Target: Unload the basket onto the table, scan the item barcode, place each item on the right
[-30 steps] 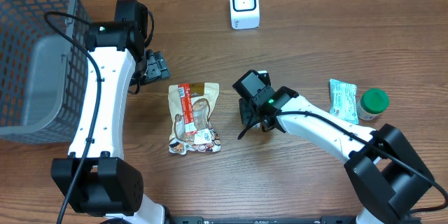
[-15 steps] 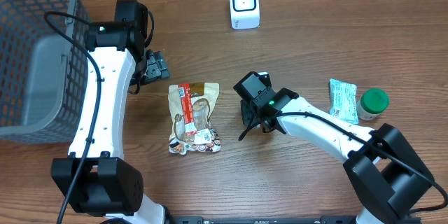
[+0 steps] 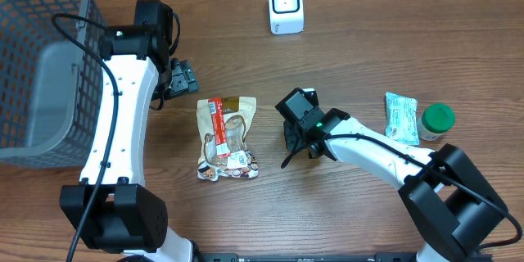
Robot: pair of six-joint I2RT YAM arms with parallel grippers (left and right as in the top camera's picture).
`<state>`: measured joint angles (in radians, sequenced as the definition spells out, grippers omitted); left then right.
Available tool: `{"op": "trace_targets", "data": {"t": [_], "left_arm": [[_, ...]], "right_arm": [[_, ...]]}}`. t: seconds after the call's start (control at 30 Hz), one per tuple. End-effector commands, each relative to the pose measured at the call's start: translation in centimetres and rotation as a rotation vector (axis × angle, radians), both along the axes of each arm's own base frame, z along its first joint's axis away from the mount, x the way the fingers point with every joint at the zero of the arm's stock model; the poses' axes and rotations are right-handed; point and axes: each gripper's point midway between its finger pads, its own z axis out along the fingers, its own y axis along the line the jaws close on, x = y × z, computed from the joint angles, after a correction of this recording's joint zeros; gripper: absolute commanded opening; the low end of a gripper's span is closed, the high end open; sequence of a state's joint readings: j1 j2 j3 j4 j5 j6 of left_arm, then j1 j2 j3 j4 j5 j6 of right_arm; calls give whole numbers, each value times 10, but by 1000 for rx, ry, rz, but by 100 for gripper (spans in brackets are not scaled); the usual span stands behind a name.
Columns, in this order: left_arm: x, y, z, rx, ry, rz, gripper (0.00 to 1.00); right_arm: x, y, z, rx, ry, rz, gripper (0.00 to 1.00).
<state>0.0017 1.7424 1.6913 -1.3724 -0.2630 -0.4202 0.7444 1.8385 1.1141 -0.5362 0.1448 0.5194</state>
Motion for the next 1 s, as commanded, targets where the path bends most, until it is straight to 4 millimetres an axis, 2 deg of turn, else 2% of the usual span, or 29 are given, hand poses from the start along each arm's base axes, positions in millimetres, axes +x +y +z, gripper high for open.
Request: {"op": "trace_targets", "data": {"t": [0.0, 0.1, 0.2, 0.33, 0.4, 0.67, 0.77, 0.83, 0.87, 0.9, 0.97], "left_arm": [[4, 0, 5, 4, -23, 17, 100], [4, 0, 5, 4, -23, 17, 100], [4, 0, 5, 4, -23, 17, 99], [4, 0, 5, 4, -23, 17, 100], [4, 0, 5, 4, -23, 17, 100], [4, 0, 5, 4, -23, 17, 99], [4, 0, 5, 3, -23, 16, 100], [4, 0, 5, 4, -23, 17, 100], [4, 0, 5, 3, -23, 16, 100], [4, 0, 5, 3, -23, 16, 99], [4, 0, 5, 3, -23, 16, 99]], "right_arm": [[1, -1, -2, -7, -6, 2, 48], [1, -1, -2, -9, -8, 1, 47], [1, -1, -2, -8, -9, 1, 42], [1, -1, -3, -8, -9, 1, 31], [1, -1, -3, -8, -10, 1, 20], [1, -1, -3, -7, -10, 0, 18], [2, -1, -2, -6, -11, 0, 14], [2, -1, -2, -4, -13, 0, 14], [2, -1, -2, -4, -13, 0, 17], [2, -1, -2, -5, -13, 0, 29], [2, -1, -2, -5, -13, 0, 34]]}}
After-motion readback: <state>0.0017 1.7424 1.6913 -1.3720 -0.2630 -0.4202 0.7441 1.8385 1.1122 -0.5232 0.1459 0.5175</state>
